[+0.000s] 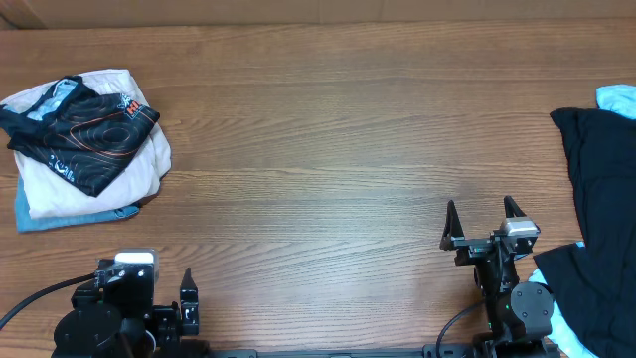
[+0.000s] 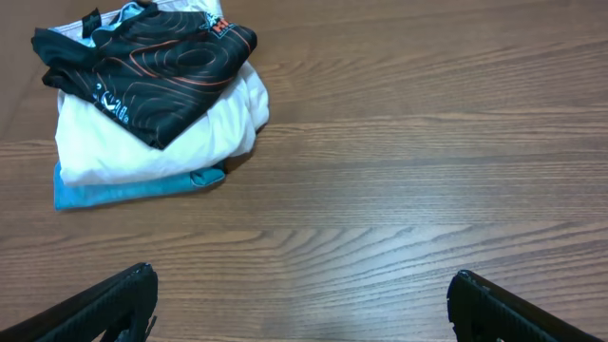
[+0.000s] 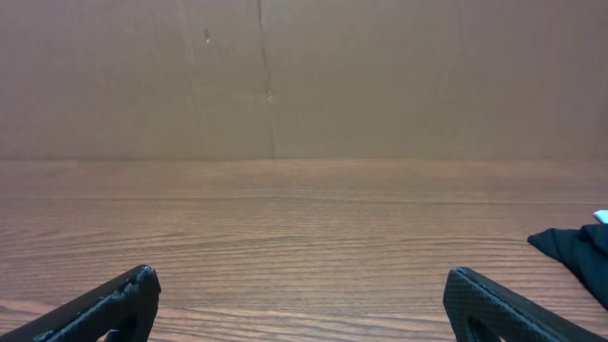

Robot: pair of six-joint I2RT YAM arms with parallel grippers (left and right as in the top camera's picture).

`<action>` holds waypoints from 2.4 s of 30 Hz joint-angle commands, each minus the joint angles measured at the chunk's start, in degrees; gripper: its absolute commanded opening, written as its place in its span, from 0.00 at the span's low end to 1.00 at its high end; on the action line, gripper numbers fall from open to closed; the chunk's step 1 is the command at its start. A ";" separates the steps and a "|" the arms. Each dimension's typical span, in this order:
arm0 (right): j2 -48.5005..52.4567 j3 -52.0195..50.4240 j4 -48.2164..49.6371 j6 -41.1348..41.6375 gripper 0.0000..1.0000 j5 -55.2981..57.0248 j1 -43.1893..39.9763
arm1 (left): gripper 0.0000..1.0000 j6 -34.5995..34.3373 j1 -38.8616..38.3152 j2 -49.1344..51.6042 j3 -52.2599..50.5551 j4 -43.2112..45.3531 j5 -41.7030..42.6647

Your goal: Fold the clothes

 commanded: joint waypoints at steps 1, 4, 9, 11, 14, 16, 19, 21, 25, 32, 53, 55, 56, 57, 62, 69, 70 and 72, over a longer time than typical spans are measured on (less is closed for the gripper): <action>-0.52 -0.59 0.48 -0.39 1.00 -0.50 -0.09 | 1.00 1.07 -0.37 -0.33 -0.24 0.09 -0.50; -0.52 -0.59 0.50 -0.39 1.00 -0.50 -0.09 | 1.00 1.07 -0.37 -0.33 -0.24 0.11 -0.50; -0.52 -0.59 0.48 -0.39 1.00 -0.50 -0.09 | 1.00 1.07 -0.37 -0.35 -0.24 0.11 -0.50; -0.52 -0.59 0.48 -0.39 1.00 -0.50 -0.09 | 1.00 1.07 -0.37 -0.35 -0.24 0.11 -0.50; -0.52 -0.59 0.48 -0.39 1.00 -0.50 -0.09 | 1.00 1.07 -0.37 -0.46 -0.26 0.15 -0.50; -0.52 -0.59 0.48 -0.39 1.00 -0.50 -0.09 | 1.00 1.09 -0.39 -1.51 -1.27 1.05 -0.52; -0.52 -0.59 0.50 -0.39 1.00 -0.50 -0.09 | 1.00 2.54 -0.39 -3.48 -4.15 4.66 -1.84; -0.52 -0.59 0.48 -0.39 1.00 -0.50 -0.09 | 1.00 2.58 -0.39 -5.97 -8.20 8.96 -1.81; -0.52 -0.59 0.50 -0.39 1.00 -0.50 -0.09 | 1.00 2.34 -0.39 -11.91 -19.54 19.04 1.64; -0.52 -0.59 0.48 -0.39 1.00 -0.50 -0.09 | 1.00 1.40 -0.37 -19.89 -36.37 36.65 5.27; -0.52 -0.59 0.50 -0.39 1.00 -0.50 -0.09 | 1.00 -1.51 -0.37 -23.74 -61.11 71.30 5.16; -0.52 -0.59 0.50 -0.39 1.00 -0.50 -0.09 | 1.00 -1.51 -0.37 -23.74 -61.09 71.14 5.27; -0.52 -0.59 0.48 -0.39 1.00 -0.50 -0.09 | 1.00 -1.51 -0.37 -23.74 -61.09 70.88 5.27; -0.52 -0.59 0.48 -0.39 1.00 -0.50 -0.09 | 1.00 -1.51 -0.37 -23.74 -61.09 70.97 5.27; -0.52 -0.59 0.48 -0.39 1.00 -0.50 -0.09 | 1.00 -1.51 -0.37 -23.74 -61.09 70.95 5.29; -0.52 -0.59 0.50 -0.39 1.00 -0.50 -0.09 | 1.00 -1.51 -0.37 -23.71 -61.09 70.93 5.27; -0.52 -0.59 0.48 -0.39 1.00 -0.50 -0.09 | 1.00 -1.51 -0.37 -23.71 -61.09 70.93 5.29; -0.52 -0.59 0.50 -0.39 1.00 -0.50 -0.09 | 1.00 -1.51 -0.37 -23.71 -61.09 70.93 5.29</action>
